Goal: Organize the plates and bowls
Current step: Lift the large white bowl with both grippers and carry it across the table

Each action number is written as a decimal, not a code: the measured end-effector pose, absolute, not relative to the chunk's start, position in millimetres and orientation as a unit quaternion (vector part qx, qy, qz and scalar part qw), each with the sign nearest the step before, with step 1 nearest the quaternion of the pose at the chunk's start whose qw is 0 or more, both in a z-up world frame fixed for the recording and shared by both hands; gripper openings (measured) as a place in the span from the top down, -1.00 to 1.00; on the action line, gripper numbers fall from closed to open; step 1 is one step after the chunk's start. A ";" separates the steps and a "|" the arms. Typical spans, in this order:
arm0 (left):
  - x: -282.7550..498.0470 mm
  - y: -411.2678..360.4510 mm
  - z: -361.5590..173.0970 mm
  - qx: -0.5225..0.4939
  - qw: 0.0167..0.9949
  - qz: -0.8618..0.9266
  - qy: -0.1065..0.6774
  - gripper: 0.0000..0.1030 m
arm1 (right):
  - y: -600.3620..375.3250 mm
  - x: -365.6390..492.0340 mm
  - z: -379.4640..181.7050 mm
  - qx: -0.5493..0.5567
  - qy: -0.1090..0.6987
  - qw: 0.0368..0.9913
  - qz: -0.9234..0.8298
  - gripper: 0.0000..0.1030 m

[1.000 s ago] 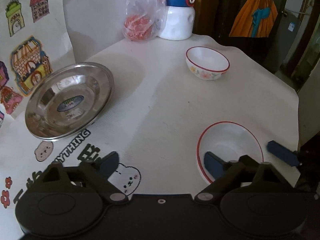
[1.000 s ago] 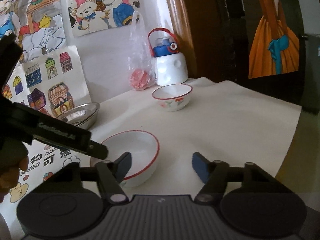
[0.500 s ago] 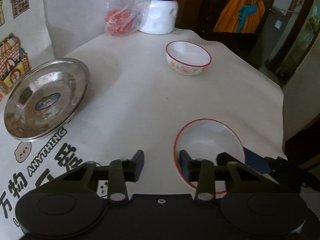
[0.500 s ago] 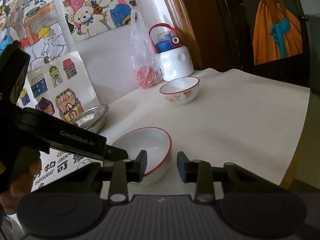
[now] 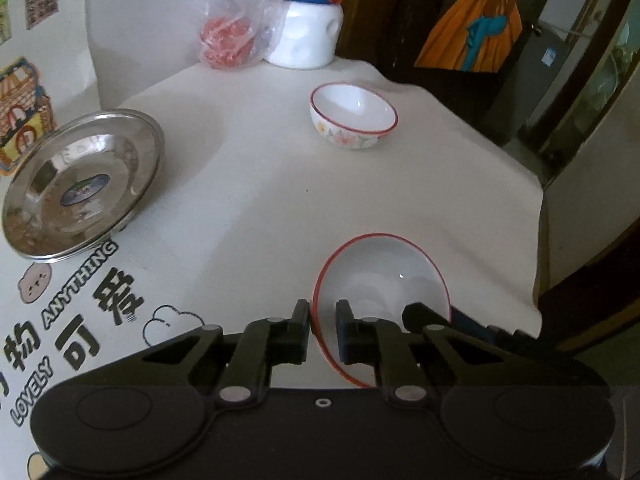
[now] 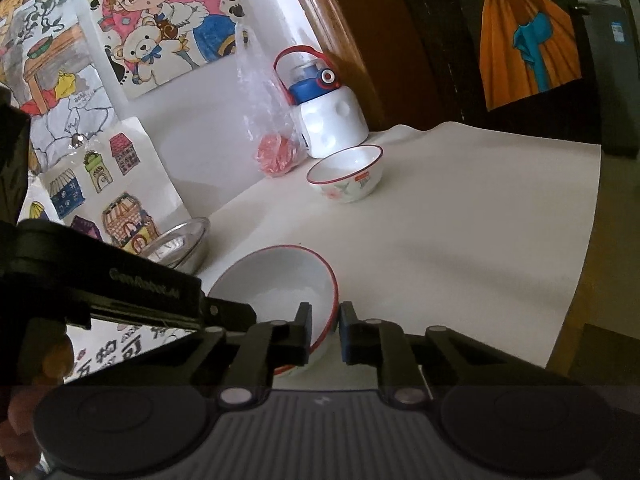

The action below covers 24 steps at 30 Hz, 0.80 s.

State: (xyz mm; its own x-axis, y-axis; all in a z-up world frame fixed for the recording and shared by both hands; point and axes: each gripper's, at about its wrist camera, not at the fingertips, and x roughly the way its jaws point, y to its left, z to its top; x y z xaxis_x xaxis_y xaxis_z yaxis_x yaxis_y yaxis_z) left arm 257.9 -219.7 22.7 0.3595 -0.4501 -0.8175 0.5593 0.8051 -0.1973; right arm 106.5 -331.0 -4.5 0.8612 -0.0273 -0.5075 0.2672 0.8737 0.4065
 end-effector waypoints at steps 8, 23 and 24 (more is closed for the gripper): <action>233.4 -189.4 57.9 0.029 0.843 -0.307 0.441 0.73 | -308.2 85.5 30.1 0.221 0.213 0.949 -0.073 0.74; 138.6 -59.5 110.8 -0.023 0.880 -0.266 0.393 0.73 | -209.3 31.6 87.7 0.170 0.184 0.968 0.012 0.75; 132.9 -50.5 108.6 -0.027 0.881 -0.260 0.395 0.73 | -202.9 28.3 87.6 0.168 0.188 0.968 0.018 0.75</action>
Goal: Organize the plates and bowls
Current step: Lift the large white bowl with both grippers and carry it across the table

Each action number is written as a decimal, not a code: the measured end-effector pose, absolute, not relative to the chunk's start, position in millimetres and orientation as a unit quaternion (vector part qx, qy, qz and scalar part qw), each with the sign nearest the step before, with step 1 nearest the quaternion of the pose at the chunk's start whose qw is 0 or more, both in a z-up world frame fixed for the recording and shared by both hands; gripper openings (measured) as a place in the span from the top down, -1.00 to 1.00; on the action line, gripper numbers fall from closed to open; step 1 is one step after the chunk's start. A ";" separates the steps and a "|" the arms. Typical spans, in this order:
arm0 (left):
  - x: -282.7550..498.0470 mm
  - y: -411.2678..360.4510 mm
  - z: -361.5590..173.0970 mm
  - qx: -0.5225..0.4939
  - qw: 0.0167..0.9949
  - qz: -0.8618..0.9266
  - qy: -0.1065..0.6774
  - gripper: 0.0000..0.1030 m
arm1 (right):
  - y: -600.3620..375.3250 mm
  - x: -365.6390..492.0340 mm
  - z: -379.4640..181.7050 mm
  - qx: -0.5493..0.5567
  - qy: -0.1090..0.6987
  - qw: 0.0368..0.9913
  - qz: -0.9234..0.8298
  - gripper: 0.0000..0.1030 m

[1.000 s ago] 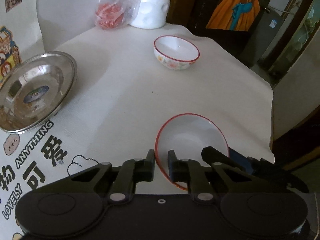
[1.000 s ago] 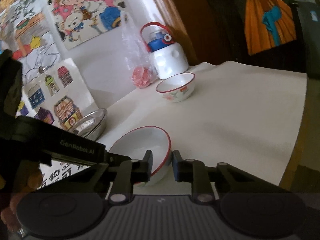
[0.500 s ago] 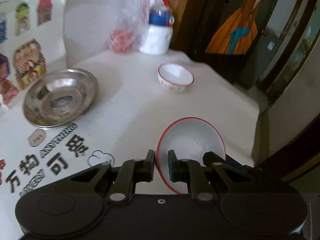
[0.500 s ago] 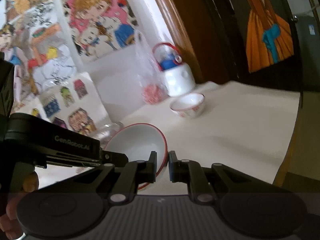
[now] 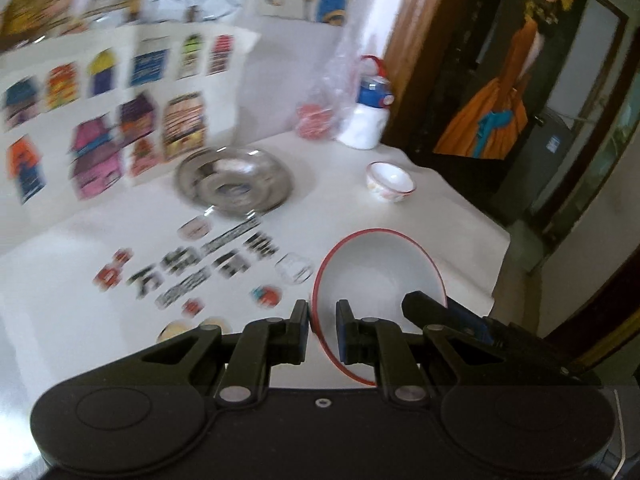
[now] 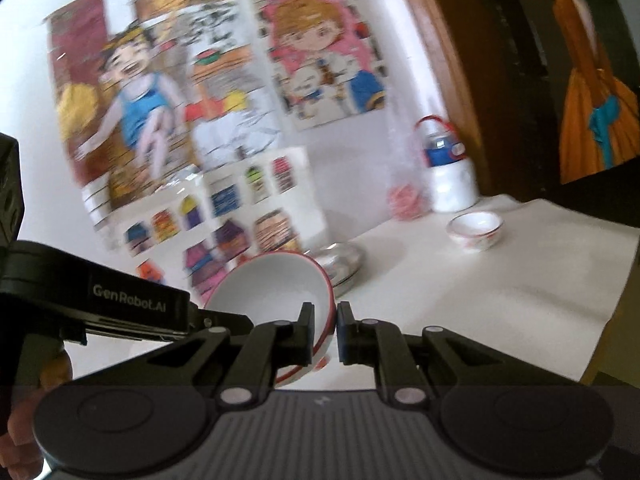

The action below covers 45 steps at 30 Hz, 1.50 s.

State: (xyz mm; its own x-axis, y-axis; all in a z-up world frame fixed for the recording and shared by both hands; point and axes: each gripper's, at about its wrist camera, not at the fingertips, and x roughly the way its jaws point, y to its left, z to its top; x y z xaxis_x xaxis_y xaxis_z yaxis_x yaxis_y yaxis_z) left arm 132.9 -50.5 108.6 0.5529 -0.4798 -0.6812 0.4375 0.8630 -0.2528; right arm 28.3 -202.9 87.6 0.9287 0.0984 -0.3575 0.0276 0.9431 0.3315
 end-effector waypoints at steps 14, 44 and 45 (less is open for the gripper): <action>92.7 10.4 59.5 -0.054 0.862 -0.221 0.454 0.73 | -152.4 -4.1 60.1 0.139 0.280 0.946 0.081 0.75; 103.5 3.9 38.3 -0.006 0.831 -0.227 0.508 0.62 | -149.4 11.1 44.1 0.129 0.346 0.923 0.104 0.60; 103.6 3.7 38.9 -0.006 0.831 -0.226 0.508 0.60 | -149.5 11.2 44.1 0.128 0.346 0.923 0.105 0.60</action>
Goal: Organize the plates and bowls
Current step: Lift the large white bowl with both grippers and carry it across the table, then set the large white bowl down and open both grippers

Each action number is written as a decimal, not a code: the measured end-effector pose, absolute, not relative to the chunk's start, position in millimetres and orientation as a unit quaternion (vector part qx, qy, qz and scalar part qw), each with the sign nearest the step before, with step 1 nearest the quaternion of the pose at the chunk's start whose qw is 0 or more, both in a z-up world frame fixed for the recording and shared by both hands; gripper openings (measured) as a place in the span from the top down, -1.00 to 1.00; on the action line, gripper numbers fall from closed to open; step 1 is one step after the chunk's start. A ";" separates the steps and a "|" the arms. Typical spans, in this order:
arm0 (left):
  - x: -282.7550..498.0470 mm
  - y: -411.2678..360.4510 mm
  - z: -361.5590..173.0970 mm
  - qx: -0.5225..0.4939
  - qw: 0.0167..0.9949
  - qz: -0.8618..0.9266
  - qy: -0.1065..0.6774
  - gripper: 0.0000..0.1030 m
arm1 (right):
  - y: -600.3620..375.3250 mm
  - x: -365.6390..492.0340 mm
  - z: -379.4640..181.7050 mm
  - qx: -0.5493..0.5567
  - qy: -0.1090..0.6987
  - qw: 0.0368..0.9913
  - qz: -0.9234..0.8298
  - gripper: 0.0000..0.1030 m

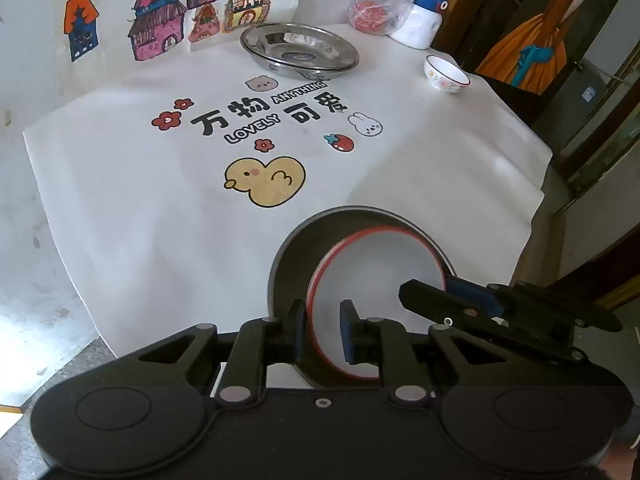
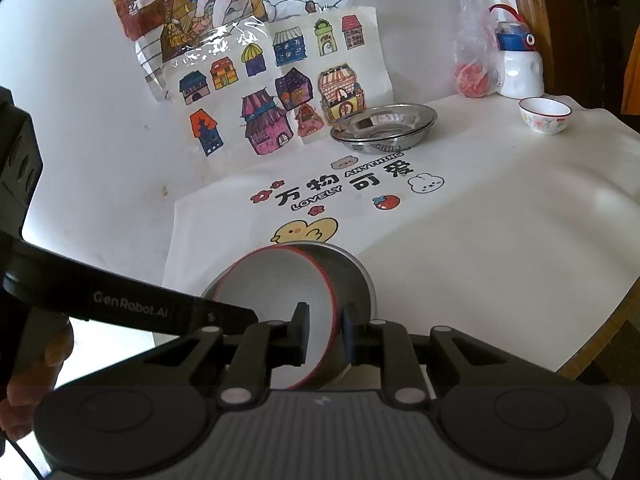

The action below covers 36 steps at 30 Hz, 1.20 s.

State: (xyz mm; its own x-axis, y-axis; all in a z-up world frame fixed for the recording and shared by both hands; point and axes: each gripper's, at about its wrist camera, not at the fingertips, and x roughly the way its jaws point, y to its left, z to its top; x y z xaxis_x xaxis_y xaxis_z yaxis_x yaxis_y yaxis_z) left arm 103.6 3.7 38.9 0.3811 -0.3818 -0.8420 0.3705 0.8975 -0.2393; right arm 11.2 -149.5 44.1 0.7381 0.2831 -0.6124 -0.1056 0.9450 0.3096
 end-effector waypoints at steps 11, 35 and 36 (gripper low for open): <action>105.7 6.9 41.1 -0.008 0.833 -0.226 0.504 0.51 | -150.6 9.6 44.0 0.124 0.339 0.926 0.110 0.44; 137.3 -20.5 76.7 0.001 0.881 -0.205 0.427 -0.49 | -207.6 11.4 55.3 0.151 0.263 0.950 0.074 -0.62; 140.5 -25.9 76.8 0.004 0.882 -0.202 0.425 -0.56 | -213.3 13.2 54.8 0.155 0.260 0.950 0.071 -0.66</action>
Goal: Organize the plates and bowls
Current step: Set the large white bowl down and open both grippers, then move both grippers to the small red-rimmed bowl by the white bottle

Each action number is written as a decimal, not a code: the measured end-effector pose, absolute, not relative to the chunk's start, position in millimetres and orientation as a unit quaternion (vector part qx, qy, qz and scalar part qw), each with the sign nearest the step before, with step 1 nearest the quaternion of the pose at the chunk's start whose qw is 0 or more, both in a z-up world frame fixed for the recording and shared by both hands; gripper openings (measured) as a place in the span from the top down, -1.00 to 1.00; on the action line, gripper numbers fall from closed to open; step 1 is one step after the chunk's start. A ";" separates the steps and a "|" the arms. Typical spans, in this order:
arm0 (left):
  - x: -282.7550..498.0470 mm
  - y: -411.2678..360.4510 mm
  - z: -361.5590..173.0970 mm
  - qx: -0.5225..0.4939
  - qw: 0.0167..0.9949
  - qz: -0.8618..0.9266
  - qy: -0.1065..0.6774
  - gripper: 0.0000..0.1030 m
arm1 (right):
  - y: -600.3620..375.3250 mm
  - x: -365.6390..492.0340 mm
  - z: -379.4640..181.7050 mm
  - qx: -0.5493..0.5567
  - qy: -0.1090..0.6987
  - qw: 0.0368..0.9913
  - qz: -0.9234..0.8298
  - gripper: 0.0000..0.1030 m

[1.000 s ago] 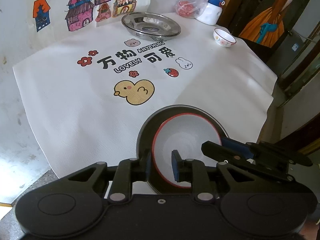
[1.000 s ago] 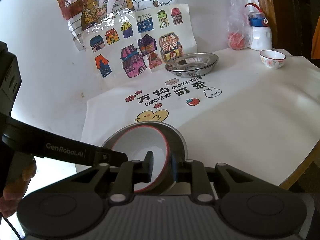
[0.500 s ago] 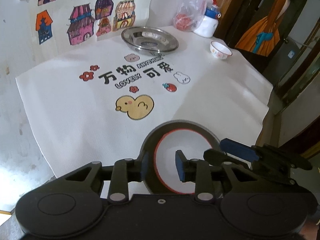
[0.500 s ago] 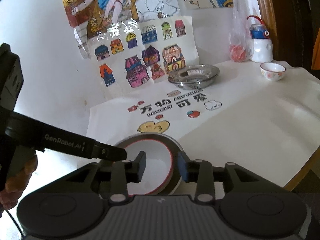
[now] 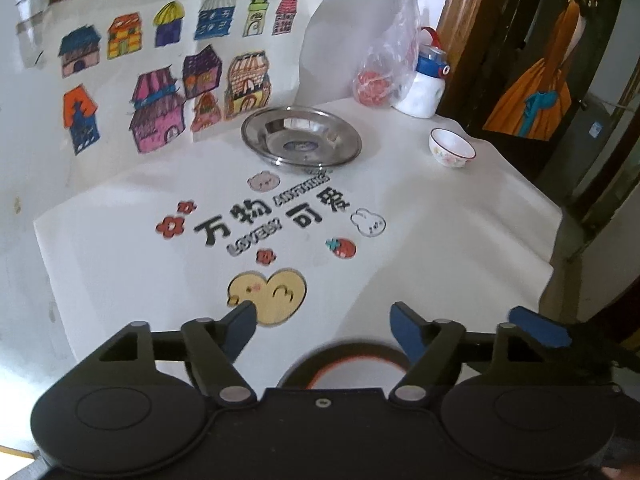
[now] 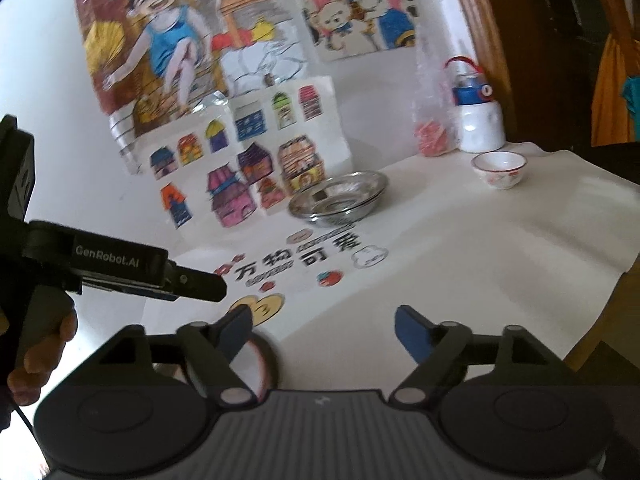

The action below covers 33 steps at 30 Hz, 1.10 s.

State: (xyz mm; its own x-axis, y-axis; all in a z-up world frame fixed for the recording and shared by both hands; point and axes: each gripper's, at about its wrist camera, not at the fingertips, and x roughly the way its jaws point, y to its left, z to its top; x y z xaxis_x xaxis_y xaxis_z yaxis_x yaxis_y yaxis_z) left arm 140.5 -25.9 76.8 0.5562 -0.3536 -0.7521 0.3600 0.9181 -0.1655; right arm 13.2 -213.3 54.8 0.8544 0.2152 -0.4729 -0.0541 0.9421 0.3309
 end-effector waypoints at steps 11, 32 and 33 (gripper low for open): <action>170.9 -91.2 71.3 0.042 0.886 -0.190 0.421 -0.85 | -287.6 23.9 37.3 0.205 0.240 0.948 0.031 -0.98; 292.0 -232.1 60.6 0.052 0.892 -0.205 0.400 -0.98 | -431.0 127.5 25.3 0.203 0.235 0.948 -0.074 -0.99; 300.6 -238.1 58.5 0.047 0.891 -0.205 0.402 -0.98 | -435.7 134.7 24.4 0.205 0.234 0.947 -0.078 -0.99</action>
